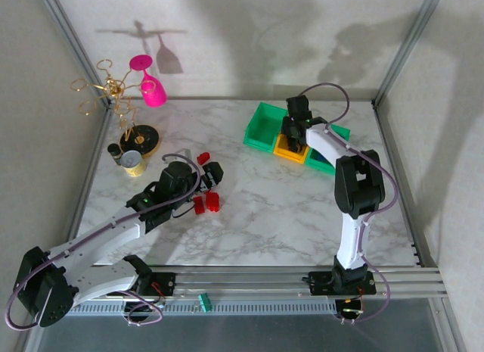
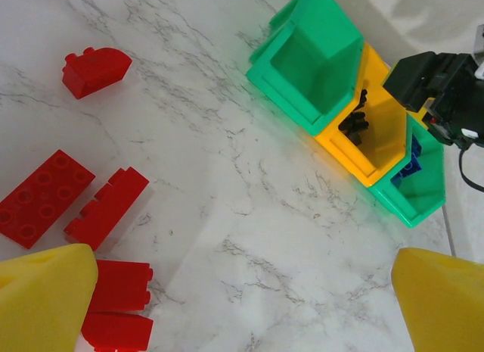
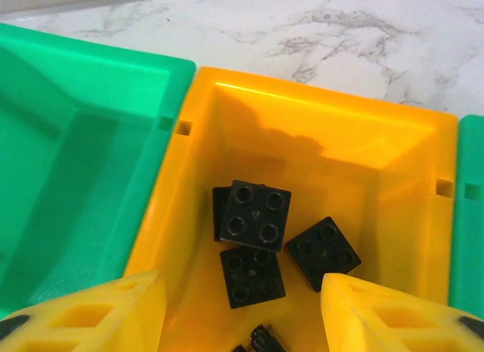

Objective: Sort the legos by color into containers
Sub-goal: Place the lego in the container, then pick up the lego from the center of the table.

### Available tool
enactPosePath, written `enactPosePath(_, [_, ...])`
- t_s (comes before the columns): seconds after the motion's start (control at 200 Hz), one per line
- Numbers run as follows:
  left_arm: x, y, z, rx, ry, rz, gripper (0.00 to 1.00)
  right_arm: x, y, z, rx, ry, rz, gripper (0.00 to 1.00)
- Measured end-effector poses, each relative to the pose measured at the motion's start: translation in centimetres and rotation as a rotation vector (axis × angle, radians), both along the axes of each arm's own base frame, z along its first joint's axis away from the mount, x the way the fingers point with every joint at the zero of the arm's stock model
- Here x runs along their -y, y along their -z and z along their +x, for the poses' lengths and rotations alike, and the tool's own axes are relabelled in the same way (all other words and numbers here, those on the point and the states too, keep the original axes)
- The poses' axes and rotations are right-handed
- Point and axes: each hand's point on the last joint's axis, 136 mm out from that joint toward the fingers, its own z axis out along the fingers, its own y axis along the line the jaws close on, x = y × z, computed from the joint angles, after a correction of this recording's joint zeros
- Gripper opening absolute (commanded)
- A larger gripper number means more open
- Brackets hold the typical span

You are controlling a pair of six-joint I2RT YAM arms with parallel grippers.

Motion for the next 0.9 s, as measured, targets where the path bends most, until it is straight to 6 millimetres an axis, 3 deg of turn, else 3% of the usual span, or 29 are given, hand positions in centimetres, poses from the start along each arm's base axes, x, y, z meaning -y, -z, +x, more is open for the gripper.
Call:
enactPosePath(0.14, [-0.4, -1.2, -0.4, 0.029, -0.004, -0.018, 1.00, -2.3, -2.8, -2.4, 0.035, -0.065, 0.030, 0.61])
enactPosePath(0.335, [-1.5, -3.0, -1.2, 0.070, -0.021, -0.028, 1.00, -8.8, -5.4, -7.3, 0.063, -0.235, 0.072, 0.65])
enactPosePath(0.466, [-2.2, -2.9, -1.8, 0.059, -0.029, -0.010, 1.00, -12.4, -4.1, -11.0, 0.020, -0.341, 0.074, 0.67])
enactPosePath(0.661, [-3.3, -2.1, -2.8, 0.024, -0.047, 0.017, 1.00, -16.1, -0.6, -16.3, -0.074, -0.461, 0.065, 0.70])
enactPosePath(0.901, [-4.8, -1.1, -4.5, -0.001, -0.071, 0.017, 1.00, -19.9, 0.5, -19.7, -0.100, -0.575, 0.085, 0.74])
